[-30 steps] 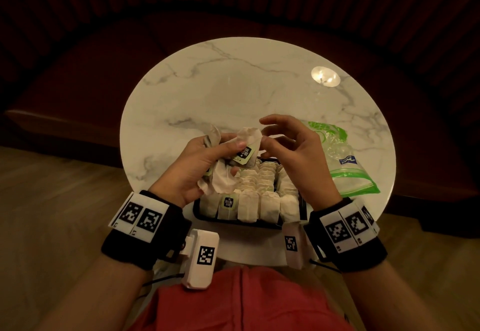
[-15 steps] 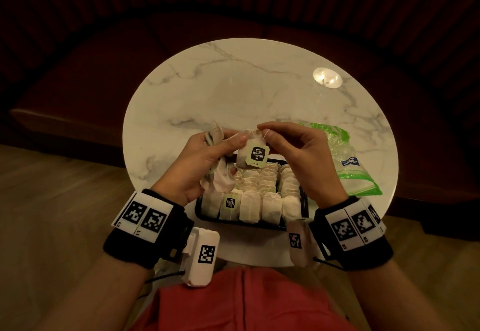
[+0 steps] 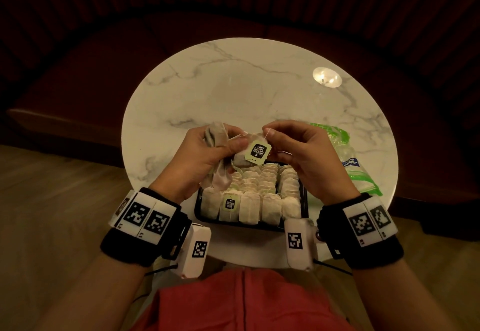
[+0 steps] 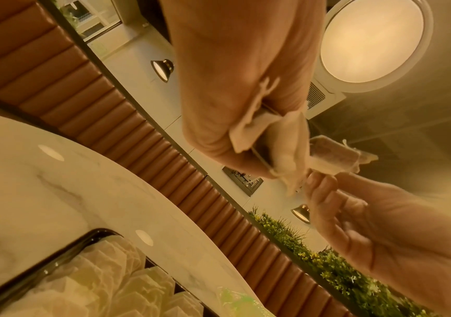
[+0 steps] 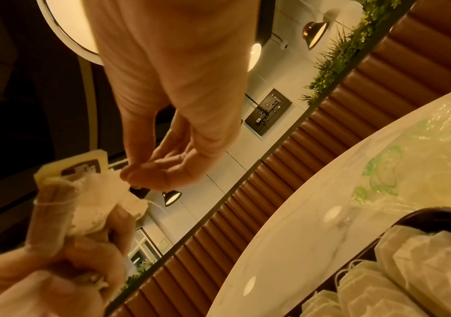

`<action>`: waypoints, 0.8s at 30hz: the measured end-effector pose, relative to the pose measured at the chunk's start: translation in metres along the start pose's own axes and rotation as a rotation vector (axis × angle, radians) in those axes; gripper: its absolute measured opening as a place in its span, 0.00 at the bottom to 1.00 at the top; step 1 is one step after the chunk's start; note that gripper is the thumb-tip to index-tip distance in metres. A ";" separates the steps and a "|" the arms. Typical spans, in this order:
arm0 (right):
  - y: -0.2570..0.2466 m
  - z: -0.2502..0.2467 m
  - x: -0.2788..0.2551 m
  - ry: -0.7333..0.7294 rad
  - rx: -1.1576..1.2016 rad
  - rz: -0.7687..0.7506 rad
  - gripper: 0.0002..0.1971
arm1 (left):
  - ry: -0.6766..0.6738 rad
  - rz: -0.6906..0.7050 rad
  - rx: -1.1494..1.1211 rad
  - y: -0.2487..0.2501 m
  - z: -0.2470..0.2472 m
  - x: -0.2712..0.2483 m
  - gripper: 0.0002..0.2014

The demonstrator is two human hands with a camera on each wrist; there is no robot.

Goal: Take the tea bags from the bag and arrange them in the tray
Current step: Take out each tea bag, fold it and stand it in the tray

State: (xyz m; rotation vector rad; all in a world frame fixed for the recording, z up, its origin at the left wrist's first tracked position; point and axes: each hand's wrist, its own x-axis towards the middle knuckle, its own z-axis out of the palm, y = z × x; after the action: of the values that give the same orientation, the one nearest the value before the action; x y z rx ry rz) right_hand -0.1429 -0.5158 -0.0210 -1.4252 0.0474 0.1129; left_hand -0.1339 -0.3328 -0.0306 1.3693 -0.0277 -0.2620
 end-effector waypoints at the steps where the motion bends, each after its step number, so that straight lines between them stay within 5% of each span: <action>1: -0.001 0.000 0.001 -0.005 0.012 0.018 0.06 | -0.004 0.008 0.012 0.000 0.000 0.000 0.04; 17: -0.012 -0.004 0.004 -0.138 -0.095 0.189 0.04 | -0.136 -0.024 0.080 0.004 -0.003 -0.001 0.08; 24: -0.010 -0.003 0.006 -0.098 -0.040 0.171 0.11 | -0.018 -0.004 0.019 -0.003 0.004 0.000 0.10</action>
State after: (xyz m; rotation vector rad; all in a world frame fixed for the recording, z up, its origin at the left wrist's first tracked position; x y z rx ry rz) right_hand -0.1359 -0.5195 -0.0121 -1.4523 0.0865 0.3255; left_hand -0.1354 -0.3373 -0.0322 1.3856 -0.0432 -0.2779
